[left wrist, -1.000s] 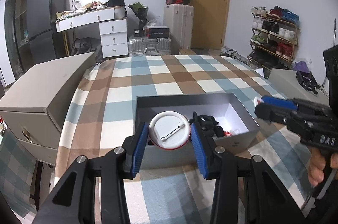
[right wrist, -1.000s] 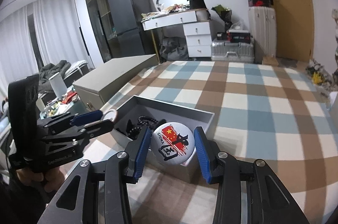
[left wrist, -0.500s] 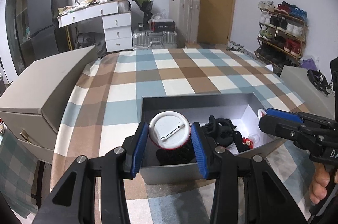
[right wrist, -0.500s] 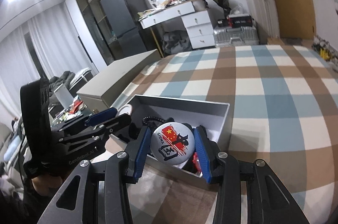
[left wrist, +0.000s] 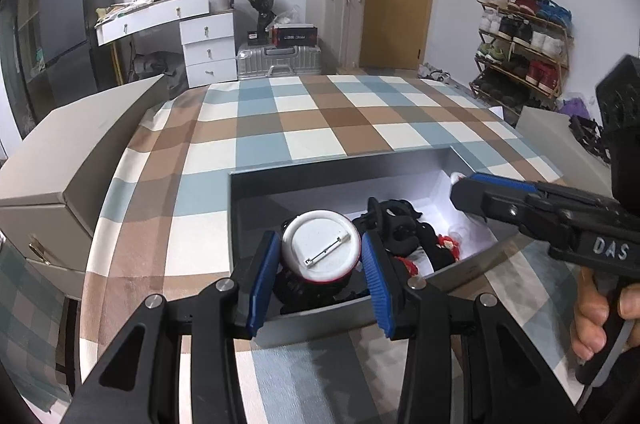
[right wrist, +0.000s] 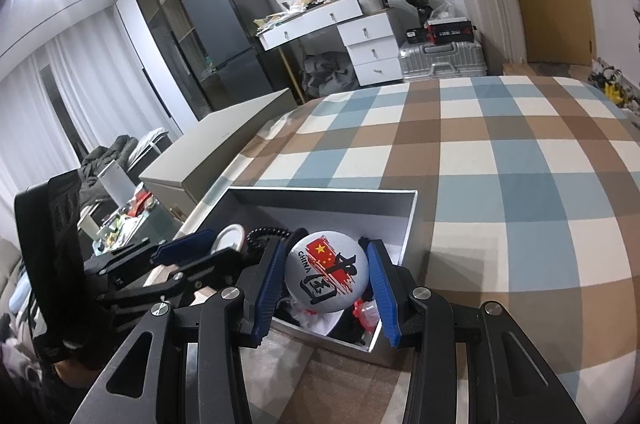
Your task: Organize jewelry
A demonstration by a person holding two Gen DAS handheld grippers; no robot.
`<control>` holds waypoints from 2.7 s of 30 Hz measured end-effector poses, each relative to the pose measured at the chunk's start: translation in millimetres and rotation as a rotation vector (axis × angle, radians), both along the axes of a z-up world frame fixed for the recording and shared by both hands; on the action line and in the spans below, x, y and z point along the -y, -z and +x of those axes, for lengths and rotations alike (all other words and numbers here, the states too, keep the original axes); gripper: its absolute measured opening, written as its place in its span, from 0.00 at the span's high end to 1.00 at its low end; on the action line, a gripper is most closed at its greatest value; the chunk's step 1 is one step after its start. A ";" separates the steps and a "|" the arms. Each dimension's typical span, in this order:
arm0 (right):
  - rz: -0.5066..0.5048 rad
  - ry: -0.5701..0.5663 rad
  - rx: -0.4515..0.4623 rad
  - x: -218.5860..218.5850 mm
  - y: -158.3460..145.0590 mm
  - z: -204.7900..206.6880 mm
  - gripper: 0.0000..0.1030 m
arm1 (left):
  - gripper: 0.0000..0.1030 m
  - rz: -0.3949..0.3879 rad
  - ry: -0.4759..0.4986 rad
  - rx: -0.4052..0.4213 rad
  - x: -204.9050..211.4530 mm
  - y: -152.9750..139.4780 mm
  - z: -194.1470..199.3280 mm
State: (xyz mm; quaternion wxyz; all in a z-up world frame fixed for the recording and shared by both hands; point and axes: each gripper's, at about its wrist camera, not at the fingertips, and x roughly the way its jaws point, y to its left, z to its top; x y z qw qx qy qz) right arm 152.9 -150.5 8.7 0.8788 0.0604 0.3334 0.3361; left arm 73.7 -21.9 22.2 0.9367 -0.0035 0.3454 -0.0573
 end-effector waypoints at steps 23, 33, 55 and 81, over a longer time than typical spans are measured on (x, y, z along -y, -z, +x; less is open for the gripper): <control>0.004 -0.021 0.021 -3.2 -6.0 -4.5 0.60 | 0.65 0.006 0.030 0.041 16.2 -6.3 2.7; 0.016 -0.006 0.033 1.1 -10.3 -6.5 0.58 | 0.65 0.004 0.039 0.045 23.6 -7.2 1.2; -0.031 0.003 0.090 20.8 -10.4 -31.6 0.00 | 0.01 -0.023 -0.028 0.126 8.4 -10.6 -25.3; -0.085 0.014 0.332 13.7 -3.4 -65.2 0.00 | 0.01 -0.013 -0.079 0.215 -14.9 -0.5 -35.4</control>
